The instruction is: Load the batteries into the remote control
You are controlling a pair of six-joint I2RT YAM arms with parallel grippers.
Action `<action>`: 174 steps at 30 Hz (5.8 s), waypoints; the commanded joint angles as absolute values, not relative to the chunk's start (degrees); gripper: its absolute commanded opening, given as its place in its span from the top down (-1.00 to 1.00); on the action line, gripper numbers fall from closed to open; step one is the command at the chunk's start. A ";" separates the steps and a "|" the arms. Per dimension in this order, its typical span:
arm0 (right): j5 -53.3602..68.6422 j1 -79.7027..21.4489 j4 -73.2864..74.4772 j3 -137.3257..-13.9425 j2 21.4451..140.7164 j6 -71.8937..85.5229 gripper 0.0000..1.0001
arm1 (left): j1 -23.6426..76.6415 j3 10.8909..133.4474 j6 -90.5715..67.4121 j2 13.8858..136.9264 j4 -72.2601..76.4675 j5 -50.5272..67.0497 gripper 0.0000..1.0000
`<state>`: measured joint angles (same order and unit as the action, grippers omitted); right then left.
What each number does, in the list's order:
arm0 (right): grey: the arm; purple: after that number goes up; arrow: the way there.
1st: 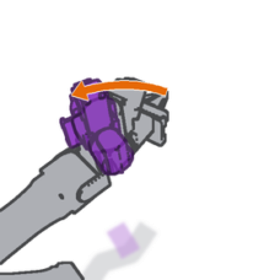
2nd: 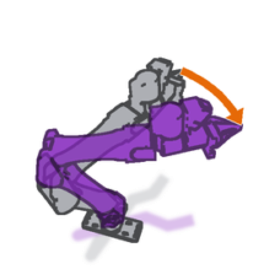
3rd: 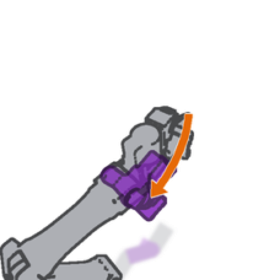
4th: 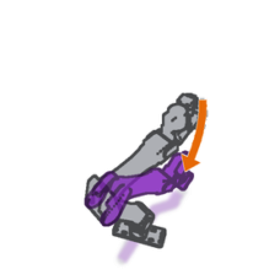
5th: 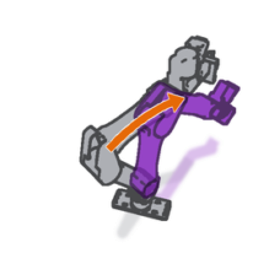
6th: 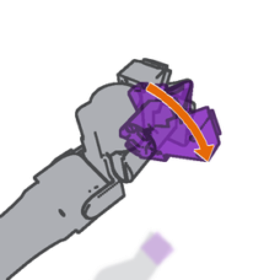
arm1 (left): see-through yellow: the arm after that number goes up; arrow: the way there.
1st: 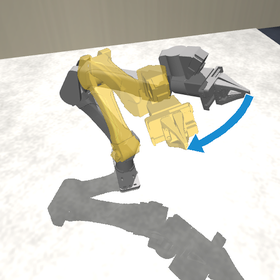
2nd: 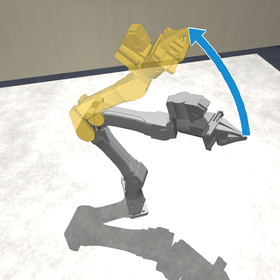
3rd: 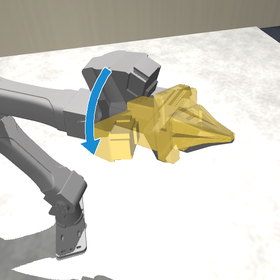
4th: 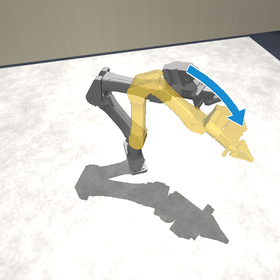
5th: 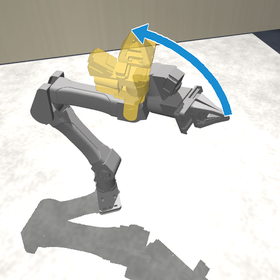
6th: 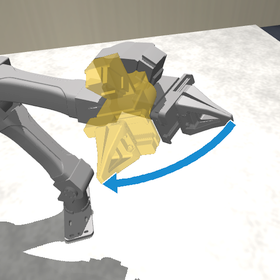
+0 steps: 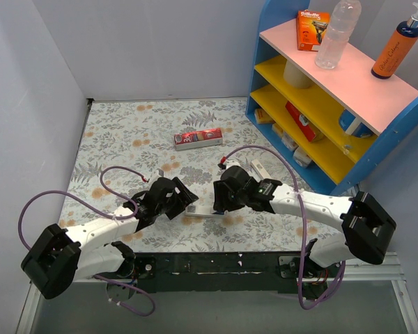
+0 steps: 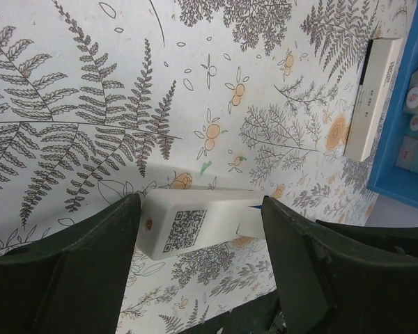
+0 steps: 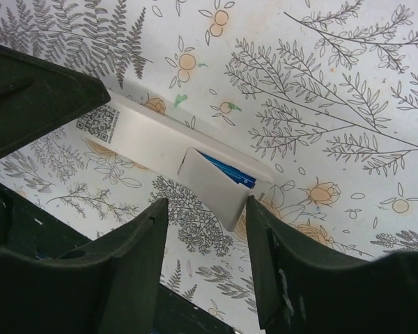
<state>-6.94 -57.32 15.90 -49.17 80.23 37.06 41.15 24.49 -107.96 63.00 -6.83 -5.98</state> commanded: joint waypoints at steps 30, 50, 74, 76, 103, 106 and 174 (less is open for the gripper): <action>-7.30 -51.52 16.00 -43.42 71.72 35.79 0.02 | 40.78 22.85 -109.60 56.69 -12.04 -2.81 -0.48; 11.51 -42.36 8.71 -50.71 89.03 26.55 -0.15 | 40.78 24.52 -106.44 60.47 -11.25 -1.06 -0.50; 13.01 -42.19 6.86 -45.36 86.49 28.56 0.25 | 40.78 24.43 -106.17 62.49 -10.20 -0.09 -0.34; 12.75 -42.19 6.59 -44.39 85.61 29.00 0.31 | 40.78 24.43 -106.17 62.49 -10.28 -0.09 -0.33; 11.34 -42.19 1.85 -34.11 77.78 37.61 0.67 | 40.78 24.17 -106.52 63.37 -9.76 -0.09 -0.29; 11.60 -42.19 0.97 -33.14 77.96 37.97 0.67 | 40.78 24.17 -106.52 63.63 -9.67 1.65 -0.29; -2.73 -47.20 30.92 -48.79 78.49 3.12 -0.16 | 40.78 26.98 -102.66 60.39 -12.30 0.53 -0.61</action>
